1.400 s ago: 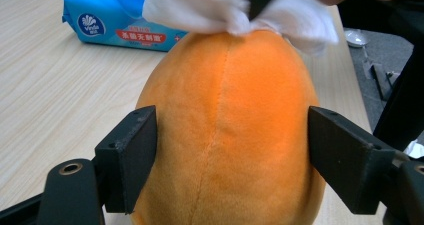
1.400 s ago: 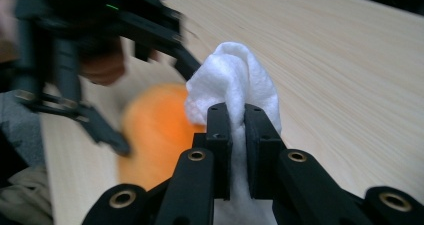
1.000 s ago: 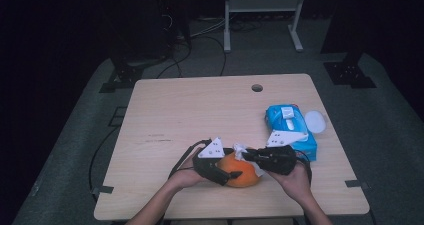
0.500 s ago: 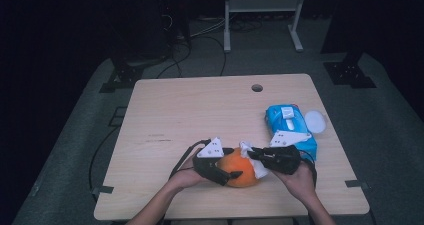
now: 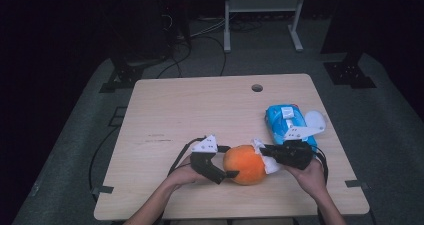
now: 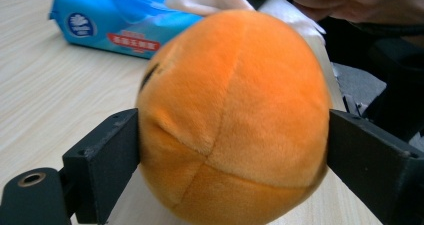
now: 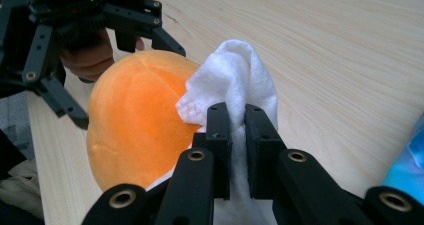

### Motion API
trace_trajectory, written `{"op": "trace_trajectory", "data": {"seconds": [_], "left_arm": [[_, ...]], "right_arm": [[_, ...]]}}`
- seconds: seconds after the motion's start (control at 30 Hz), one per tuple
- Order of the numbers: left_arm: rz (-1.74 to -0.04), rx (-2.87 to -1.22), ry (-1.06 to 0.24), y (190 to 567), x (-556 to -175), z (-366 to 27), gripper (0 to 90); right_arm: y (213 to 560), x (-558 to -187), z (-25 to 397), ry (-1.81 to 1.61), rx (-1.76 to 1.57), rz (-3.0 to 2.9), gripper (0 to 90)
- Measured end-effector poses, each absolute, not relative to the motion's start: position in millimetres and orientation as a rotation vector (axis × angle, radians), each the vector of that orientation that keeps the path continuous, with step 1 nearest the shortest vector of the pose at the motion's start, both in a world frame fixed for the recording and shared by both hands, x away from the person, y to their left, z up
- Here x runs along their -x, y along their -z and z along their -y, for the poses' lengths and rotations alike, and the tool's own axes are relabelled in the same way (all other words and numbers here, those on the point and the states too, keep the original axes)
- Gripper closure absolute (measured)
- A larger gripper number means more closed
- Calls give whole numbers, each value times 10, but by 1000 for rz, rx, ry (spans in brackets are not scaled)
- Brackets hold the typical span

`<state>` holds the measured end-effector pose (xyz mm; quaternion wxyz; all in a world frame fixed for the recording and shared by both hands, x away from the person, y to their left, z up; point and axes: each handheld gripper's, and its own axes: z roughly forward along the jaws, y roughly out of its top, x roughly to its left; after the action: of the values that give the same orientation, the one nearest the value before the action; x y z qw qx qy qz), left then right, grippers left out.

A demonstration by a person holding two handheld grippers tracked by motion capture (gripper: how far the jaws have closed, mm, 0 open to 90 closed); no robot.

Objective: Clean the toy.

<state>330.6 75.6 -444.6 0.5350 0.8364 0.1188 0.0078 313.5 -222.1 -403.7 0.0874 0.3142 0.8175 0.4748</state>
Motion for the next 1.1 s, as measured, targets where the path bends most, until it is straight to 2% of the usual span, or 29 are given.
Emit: {"op": "trace_trajectory", "data": {"seconds": [0.07, 0.2, 0.3, 0.63, 0.93, 1.0, 1.1], "left_arm": [[-270, -2000, -25, 4446, -3290, -745, 104], [-282, -2009, -58, 4426, -3266, -757, 263], [-294, -2017, -70, 4393, -3240, -723, 299], [-309, -2043, -122, 4341, -3154, -560, 310], [-313, -2020, -111, 4347, -3175, -564, 324], [-307, -2011, -101, 4352, -3179, -553, 292], [-288, -1979, -86, 4357, -3194, -519, 169]], "right_arm": [[4040, -3130, 2223, -1407, -937, -2432, 817], [4034, -3130, 2212, -1420, -950, -2431, 820], [3954, -3078, 2160, -1442, -921, -2418, 824], [3803, -2867, 1633, -1424, -685, -2480, 824], [3862, -2972, 2033, -1403, -837, -2421, 823], [3884, -2972, 2107, -1396, -864, -2412, 823], [3923, -2980, 2188, -1398, -897, -2408, 823]]}}
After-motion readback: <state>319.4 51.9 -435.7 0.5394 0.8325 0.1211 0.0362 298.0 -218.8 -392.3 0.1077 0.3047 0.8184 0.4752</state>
